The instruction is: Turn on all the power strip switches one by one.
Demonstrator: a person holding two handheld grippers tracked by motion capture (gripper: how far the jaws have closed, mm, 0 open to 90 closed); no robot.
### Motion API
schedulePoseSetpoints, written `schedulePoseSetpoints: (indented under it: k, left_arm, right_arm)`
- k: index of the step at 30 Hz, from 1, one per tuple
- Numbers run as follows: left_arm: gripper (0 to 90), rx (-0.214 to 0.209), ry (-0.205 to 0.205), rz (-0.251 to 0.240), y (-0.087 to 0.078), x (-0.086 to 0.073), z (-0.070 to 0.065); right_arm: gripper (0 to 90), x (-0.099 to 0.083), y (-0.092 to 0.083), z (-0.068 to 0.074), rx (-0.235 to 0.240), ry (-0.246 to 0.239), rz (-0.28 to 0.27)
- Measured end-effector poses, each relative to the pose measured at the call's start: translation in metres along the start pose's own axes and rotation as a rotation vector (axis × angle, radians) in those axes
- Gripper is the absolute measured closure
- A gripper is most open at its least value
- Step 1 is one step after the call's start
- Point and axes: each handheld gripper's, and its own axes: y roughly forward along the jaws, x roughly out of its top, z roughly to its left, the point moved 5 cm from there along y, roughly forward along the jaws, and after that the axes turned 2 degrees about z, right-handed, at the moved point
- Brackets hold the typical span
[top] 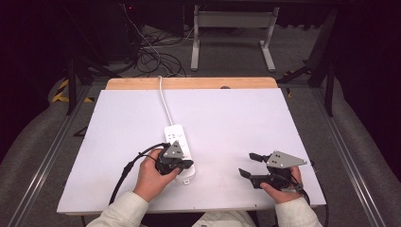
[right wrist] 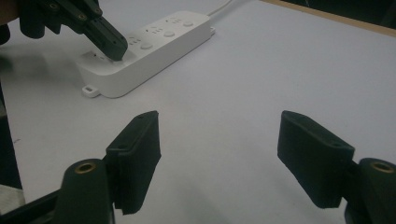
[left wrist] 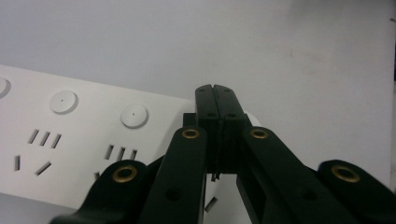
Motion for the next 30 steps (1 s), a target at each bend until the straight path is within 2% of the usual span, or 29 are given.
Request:
schedulePoseSetpoints:
  k: [6, 26, 30]
  left_arm:
    - [89.9, 0.010, 0.004, 0.003, -0.0007, -0.0012, 0.0010]
    - [90.0, 0.007, -0.026, -0.008, 0.0014, -0.0043, 0.0012]
    - [90.0, 0.023, -0.020, -0.013, 0.0020, -0.0050, -0.0003]
  right_arm:
    - [30.8, 0.0000, 0.0000, 0.0005, 0.003, -0.001, 0.001]
    - [30.6, -0.0002, 0.0006, 0.0026, 0.009, -0.007, 0.006]
    - [30.6, -0.0006, 0.0011, 0.0024, 0.009, -0.008, 0.008]
